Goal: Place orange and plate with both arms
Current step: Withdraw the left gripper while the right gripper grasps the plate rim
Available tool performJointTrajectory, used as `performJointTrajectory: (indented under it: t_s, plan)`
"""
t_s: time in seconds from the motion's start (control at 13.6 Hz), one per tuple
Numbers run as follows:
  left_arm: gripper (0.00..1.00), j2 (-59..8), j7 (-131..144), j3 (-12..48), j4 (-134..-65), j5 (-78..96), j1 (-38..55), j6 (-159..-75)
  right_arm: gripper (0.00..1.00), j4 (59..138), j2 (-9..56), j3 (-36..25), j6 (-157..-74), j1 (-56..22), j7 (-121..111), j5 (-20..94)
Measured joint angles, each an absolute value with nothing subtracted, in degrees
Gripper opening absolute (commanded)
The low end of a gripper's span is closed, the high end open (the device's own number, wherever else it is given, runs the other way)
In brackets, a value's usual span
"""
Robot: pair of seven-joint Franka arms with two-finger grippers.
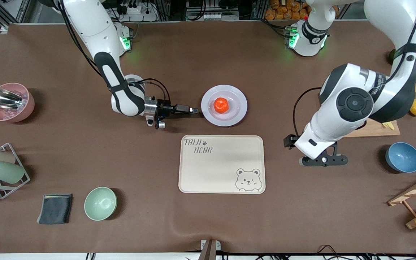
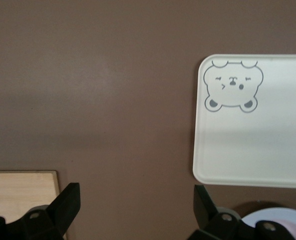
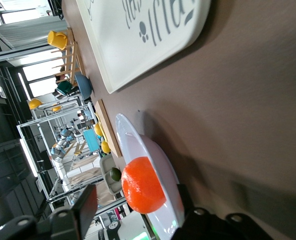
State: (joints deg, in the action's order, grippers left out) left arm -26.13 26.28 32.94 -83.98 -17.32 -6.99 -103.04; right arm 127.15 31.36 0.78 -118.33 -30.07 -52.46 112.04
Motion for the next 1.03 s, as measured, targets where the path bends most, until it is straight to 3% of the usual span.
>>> performJointTrajectory:
  t_s: [0.15, 0.44, 0.66, 0.81, 1.03]
  plan:
    - [1.00, -24.14, 24.03, 30.82, -84.30, -15.23, -6.12, -102.15, 0.57, 127.12, 31.59, 0.79, -118.80, -32.03, -53.97, 114.03]
    - [1.00, -15.44, 15.94, 21.12, -89.38, -9.40, -2.38, -100.64, 0.57, 126.71, 33.72, 0.58, -119.06, -32.77, -57.26, 114.82]
    - [1.00, -9.10, 10.68, 12.30, -93.18, -6.30, 3.00, -97.67, 0.47, 126.27, 34.88, 0.55, -118.85, -32.80, -58.15, 115.73]
    - [1.00, -6.70, 8.45, 9.27, -93.81, -6.09, 5.06, -95.78, 0.27, 126.26, 34.96, 0.64, -118.81, -33.02, -58.92, 116.15]
    - [1.00, -2.90, 3.59, 6.33, -93.88, -5.17, 5.62, -92.42, 0.23, 126.24, 35.24, 0.71, -118.81, -33.85, -59.43, 116.79]
